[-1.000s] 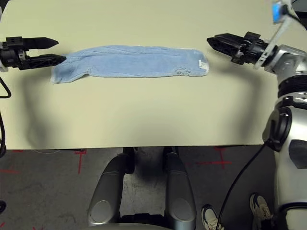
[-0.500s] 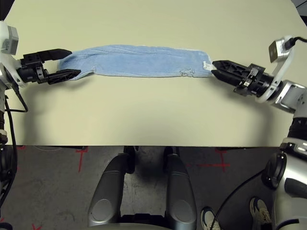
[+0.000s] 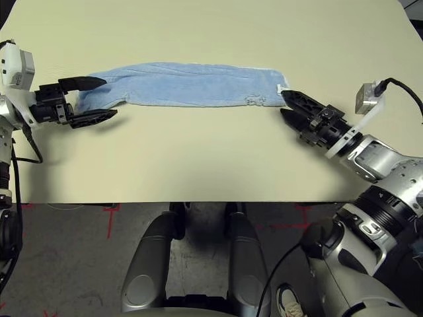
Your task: Fold the towel and set it aside.
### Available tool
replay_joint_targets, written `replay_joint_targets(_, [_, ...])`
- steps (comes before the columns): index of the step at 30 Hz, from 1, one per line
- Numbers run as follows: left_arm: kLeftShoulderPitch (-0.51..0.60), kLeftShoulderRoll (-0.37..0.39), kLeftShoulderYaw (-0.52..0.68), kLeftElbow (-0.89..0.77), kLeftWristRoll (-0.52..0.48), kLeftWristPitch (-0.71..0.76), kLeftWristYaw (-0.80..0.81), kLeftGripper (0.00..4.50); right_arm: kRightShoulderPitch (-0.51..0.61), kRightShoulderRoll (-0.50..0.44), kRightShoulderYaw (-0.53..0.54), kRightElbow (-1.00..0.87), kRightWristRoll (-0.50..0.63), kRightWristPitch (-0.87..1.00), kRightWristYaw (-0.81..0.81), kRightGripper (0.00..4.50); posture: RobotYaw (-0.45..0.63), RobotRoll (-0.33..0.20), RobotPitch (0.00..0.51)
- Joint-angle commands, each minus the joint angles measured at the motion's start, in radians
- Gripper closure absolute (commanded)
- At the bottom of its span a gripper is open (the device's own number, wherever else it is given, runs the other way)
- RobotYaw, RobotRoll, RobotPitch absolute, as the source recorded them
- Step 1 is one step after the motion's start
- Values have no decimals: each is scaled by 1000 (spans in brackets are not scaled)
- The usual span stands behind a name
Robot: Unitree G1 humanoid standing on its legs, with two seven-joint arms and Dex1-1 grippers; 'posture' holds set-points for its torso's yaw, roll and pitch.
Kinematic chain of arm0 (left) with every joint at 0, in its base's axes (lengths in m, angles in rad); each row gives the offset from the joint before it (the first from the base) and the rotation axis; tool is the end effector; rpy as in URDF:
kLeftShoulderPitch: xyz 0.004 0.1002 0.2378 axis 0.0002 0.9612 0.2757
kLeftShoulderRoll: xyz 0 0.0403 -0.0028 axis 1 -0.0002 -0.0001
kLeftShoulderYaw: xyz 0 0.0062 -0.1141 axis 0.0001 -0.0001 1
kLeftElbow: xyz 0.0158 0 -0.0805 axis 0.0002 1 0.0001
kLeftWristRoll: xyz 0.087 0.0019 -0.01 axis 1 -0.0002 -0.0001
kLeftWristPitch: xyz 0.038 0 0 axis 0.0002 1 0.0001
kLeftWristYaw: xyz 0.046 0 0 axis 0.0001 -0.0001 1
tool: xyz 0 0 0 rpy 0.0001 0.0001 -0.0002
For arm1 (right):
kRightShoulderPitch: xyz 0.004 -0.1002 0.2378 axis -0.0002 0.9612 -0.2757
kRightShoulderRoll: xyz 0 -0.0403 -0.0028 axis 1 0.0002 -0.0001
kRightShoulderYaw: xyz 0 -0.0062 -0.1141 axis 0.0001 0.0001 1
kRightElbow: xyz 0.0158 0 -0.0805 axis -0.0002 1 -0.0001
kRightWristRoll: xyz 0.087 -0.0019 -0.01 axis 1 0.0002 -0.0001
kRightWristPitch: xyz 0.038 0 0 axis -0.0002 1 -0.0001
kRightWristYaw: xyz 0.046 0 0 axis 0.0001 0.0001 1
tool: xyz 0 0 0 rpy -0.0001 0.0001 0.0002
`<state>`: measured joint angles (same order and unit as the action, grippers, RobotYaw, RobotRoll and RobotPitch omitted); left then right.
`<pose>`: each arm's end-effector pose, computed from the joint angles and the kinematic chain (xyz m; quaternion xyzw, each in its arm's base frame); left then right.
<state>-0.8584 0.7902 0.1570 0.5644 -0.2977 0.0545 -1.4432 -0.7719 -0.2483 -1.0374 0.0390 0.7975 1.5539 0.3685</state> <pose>0.2976 0.3170 0.2445 0.2224 -0.0591 -0.5049 0.8319 0.2546 -0.2683 0.1641 0.4758 0.0775 0.2794 0.8304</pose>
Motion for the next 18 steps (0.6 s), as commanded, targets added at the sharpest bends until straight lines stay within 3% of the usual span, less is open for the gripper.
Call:
replay_joint_targets(1, [0, 15, -7, 13, -27, -13, -56, 0, 5, 10, -35, -26, 10, -11, -69, 41, 53, 0, 384])
replay_joint_targets(14, [-12, 27, -25, 68, -8, -68, -97, 0, 49, 45, 47, -3, 62, -212, -192, 41, 55, 0, 385])
replay_joint_targets(18, [-20, 32, -32, 80, -5, -71, -103, 0, 83, 36, 85, 4, 75, -281, -219, 980, 55, 0, 384])
